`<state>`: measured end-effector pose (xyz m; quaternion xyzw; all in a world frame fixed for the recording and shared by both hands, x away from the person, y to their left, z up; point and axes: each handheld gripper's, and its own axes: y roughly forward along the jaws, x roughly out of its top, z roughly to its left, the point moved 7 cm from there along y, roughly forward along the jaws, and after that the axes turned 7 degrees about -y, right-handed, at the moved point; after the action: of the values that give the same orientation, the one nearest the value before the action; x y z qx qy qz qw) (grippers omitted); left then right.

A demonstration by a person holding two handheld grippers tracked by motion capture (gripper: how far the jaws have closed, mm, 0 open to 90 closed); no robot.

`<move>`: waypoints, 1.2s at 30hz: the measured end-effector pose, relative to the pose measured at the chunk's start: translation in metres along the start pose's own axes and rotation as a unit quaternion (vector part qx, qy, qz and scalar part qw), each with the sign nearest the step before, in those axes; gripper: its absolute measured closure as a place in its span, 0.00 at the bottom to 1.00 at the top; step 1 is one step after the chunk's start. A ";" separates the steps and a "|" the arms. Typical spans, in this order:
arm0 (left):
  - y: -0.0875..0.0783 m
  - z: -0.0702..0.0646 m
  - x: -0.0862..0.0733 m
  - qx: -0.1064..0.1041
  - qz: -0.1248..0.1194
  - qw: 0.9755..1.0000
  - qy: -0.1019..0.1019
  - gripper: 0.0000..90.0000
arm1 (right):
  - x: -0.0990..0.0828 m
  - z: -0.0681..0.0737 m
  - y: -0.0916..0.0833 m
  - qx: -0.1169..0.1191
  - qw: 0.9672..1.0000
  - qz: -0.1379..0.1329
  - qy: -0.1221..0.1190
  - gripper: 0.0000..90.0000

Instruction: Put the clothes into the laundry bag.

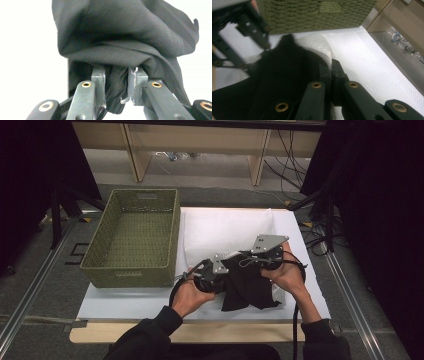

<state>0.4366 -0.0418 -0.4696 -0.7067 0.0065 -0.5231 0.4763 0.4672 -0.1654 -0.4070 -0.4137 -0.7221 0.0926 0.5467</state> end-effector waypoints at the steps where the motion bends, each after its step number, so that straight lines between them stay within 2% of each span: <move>1: 0.002 0.001 0.003 0.000 -0.004 1.000 -0.010 0.78 | 0.000 0.000 0.000 -0.002 1.000 -0.002 0.003 1.00; 3: 0.008 0.008 0.007 -0.003 -0.007 1.000 -0.025 0.78 | 0.000 -0.001 0.000 -0.003 1.000 -0.002 0.002 1.00; 4: 0.012 0.011 0.008 0.000 -0.017 0.999 -0.046 0.78 | 0.000 -0.001 0.000 -0.002 1.000 -0.002 0.005 1.00; 6: 0.018 0.018 0.010 -0.001 -0.030 0.997 -0.068 0.77 | 0.000 -0.001 0.000 -0.001 1.000 -0.002 0.003 1.00; 8: 0.022 0.024 0.009 0.010 -0.031 0.997 -0.072 0.76 | -0.001 -0.001 -0.001 -0.003 1.000 -0.001 0.004 1.00; 9: 0.022 0.027 0.008 0.019 -0.021 0.997 -0.071 0.76 | -0.001 -0.001 -0.001 -0.002 1.000 -0.003 0.006 1.00; 13: 0.033 0.026 -0.007 0.011 0.001 0.996 -0.087 0.70 | -0.001 -0.001 -0.001 0.000 1.000 -0.003 0.007 1.00; 16: 0.024 0.023 -0.014 0.001 -0.002 0.996 -0.090 0.61 | -0.002 0.000 0.000 0.000 1.000 -0.001 0.006 1.00; 19: 0.011 0.017 -0.019 0.002 0.013 0.995 -0.097 0.49 | -0.003 -0.001 0.001 0.001 1.000 0.001 0.005 1.00; 21: -0.002 0.014 -0.023 0.007 0.013 0.995 -0.096 0.40 | -0.003 0.000 0.000 0.002 1.000 0.001 0.008 1.00; 24: -0.014 0.003 -0.030 -0.016 0.019 0.993 -0.113 0.33 | -0.003 -0.002 -0.001 -0.002 1.000 -0.001 0.004 1.00; 26: -0.016 -0.007 -0.035 -0.032 0.032 0.994 -0.104 0.31 | -0.003 -0.001 -0.001 -0.001 1.000 0.001 0.009 1.00; 27: -0.016 -0.012 -0.038 -0.041 0.047 0.993 -0.098 0.31 | -0.003 -0.001 -0.001 -0.001 1.000 0.002 0.009 1.00; 29: -0.007 -0.020 -0.039 -0.043 0.043 0.994 -0.091 0.32 | -0.002 -0.001 0.000 0.000 1.000 0.001 0.007 1.00; 31: 0.002 -0.026 -0.039 -0.048 0.049 0.994 -0.089 0.37 | -0.002 0.000 0.000 0.000 1.000 0.001 0.006 1.00; 32: 0.006 -0.027 -0.038 -0.055 0.053 0.993 -0.092 0.40 | -0.002 0.000 0.000 0.000 1.000 0.001 0.006 1.00; 33: 0.011 -0.028 -0.035 -0.054 0.043 0.993 -0.100 0.42 | -0.002 0.000 0.000 0.000 1.000 0.000 0.005 1.00; 35: 0.021 -0.028 -0.028 -0.067 0.024 0.990 -0.125 0.52 | -0.002 0.000 -0.001 0.001 1.000 0.001 0.009 1.00; 36: 0.024 -0.026 -0.026 -0.064 0.018 0.990 -0.121 0.61 | -0.003 0.000 -0.001 0.002 1.000 0.001 0.009 1.00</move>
<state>0.4174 -0.0592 -0.5048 -0.7937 -0.0045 -0.4237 0.4365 0.4671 -0.1682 -0.4081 -0.4143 -0.7164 0.0902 0.5541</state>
